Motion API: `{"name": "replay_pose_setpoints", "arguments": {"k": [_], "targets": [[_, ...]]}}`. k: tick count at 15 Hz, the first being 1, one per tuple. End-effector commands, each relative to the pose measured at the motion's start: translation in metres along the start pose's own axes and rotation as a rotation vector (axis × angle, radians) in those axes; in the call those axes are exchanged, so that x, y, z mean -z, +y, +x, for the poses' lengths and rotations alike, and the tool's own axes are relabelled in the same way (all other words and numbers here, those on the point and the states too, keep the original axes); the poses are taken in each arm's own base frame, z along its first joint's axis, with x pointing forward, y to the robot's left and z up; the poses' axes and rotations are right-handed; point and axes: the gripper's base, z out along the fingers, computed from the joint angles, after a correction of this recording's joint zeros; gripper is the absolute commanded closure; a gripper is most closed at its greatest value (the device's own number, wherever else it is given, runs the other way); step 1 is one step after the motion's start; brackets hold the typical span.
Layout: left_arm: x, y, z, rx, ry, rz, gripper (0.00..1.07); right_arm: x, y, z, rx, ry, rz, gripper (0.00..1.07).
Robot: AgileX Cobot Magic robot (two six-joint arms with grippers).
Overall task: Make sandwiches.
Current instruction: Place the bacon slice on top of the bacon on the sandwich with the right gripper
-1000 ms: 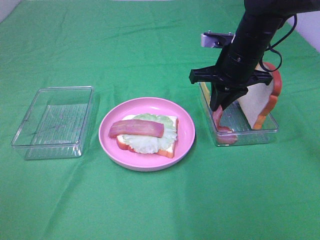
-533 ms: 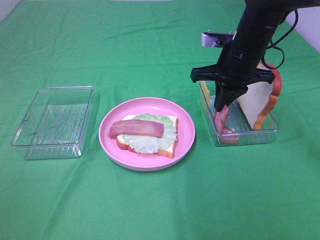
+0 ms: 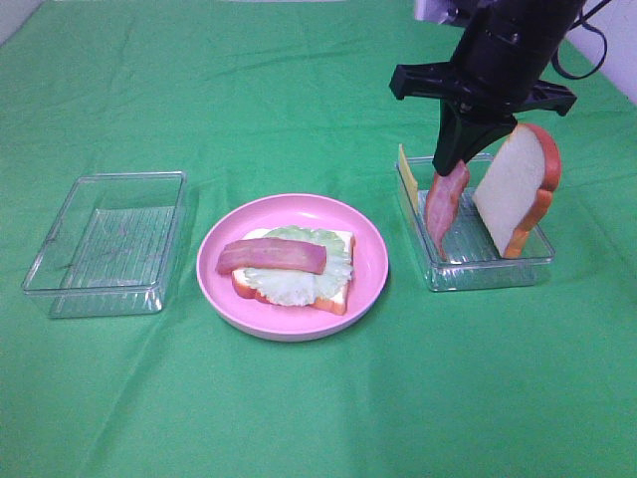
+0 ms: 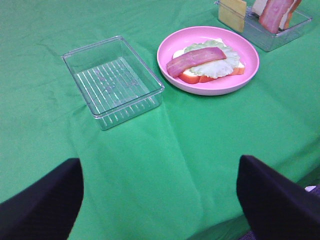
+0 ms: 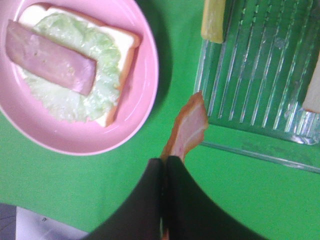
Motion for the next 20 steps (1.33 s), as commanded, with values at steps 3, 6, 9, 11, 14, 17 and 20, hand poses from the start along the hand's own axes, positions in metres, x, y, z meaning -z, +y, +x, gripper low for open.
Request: {"name": "replay_pose_setpoints", "arguments": {"k": [3, 6, 9, 11, 14, 17, 20], "targets": [[0.003, -0.001, 0.001, 0.000, -0.030, 0.014, 0.27, 0.023, 0.031, 0.008, 0.091, -0.029, -0.295, 1.07], [0.003, -0.001, 0.001, 0.000, -0.030, 0.014, 0.27, 0.023, 0.047, -0.003, 0.120, -0.124, -0.491, 1.07], [0.003, -0.001, 0.001, 0.000, -0.030, 0.014, 0.27, 0.006, 0.058, -0.015, 0.104, -0.143, -0.636, 1.07], [0.003, -0.001, 0.001, 0.000, -0.030, 0.014, 0.27, -0.017, 0.078, -0.021, 0.109, -0.144, -0.690, 1.07], [0.003, -0.001, 0.001, 0.000, -0.030, 0.014, 0.27, -0.059, 0.108, -0.029, 0.104, -0.201, -0.663, 1.07], [0.003, -0.001, 0.001, 0.000, -0.030, 0.014, 0.27, -0.079, 0.104, -0.032, 0.072, -0.171, -0.636, 1.07], [0.003, -0.001, 0.001, 0.000, -0.030, 0.014, 0.27, -0.092, 0.088, -0.032, 0.028, -0.140, -0.438, 1.07]]}}
